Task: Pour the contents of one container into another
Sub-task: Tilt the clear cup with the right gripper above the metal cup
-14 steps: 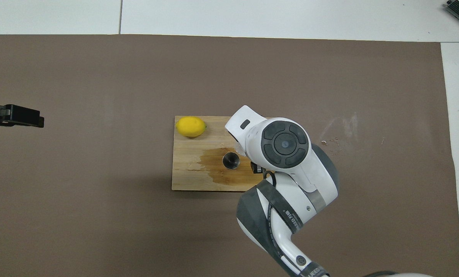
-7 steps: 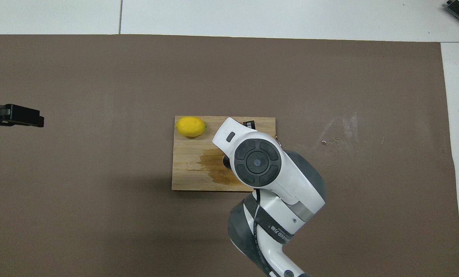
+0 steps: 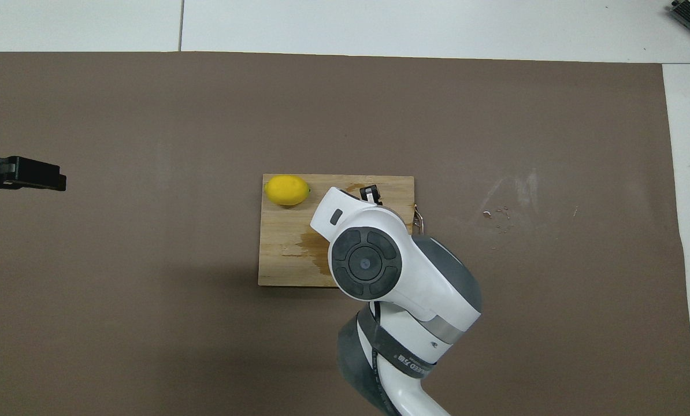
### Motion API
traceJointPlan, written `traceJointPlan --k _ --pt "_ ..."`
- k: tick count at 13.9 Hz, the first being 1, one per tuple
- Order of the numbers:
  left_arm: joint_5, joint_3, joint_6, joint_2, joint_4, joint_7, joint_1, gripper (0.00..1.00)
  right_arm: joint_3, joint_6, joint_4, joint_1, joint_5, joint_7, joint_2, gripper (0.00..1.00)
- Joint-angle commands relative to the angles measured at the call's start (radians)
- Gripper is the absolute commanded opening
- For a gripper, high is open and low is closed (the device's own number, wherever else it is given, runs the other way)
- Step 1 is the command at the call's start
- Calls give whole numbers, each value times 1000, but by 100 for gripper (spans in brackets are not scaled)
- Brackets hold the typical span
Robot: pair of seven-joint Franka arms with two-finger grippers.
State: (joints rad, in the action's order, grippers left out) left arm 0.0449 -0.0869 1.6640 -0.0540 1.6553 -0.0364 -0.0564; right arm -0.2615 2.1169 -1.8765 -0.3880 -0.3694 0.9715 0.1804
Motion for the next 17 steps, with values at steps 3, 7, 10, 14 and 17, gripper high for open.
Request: traceJointPlan --k 3,7,10,14,17 --pt "3 7 23 -17 24 -10 7 100 -2 -11 -10 0 -60 -4 -18 0" --pt "4 7 25 -15 24 -10 7 100 -2 -11 -6 -31 -103 -19 -10 0" --pt "4 7 25 -15 24 -10 9 100 -2 -28 -3 -52 -126 -39 -13 0" --pt "4 7 26 -13 24 -10 9 100 -2 -28 -1 -55 -161 -54 -13 0" --pt "4 7 25 -13 24 -10 9 100 -2 -23 -3 -55 -184 -54 -13 0"
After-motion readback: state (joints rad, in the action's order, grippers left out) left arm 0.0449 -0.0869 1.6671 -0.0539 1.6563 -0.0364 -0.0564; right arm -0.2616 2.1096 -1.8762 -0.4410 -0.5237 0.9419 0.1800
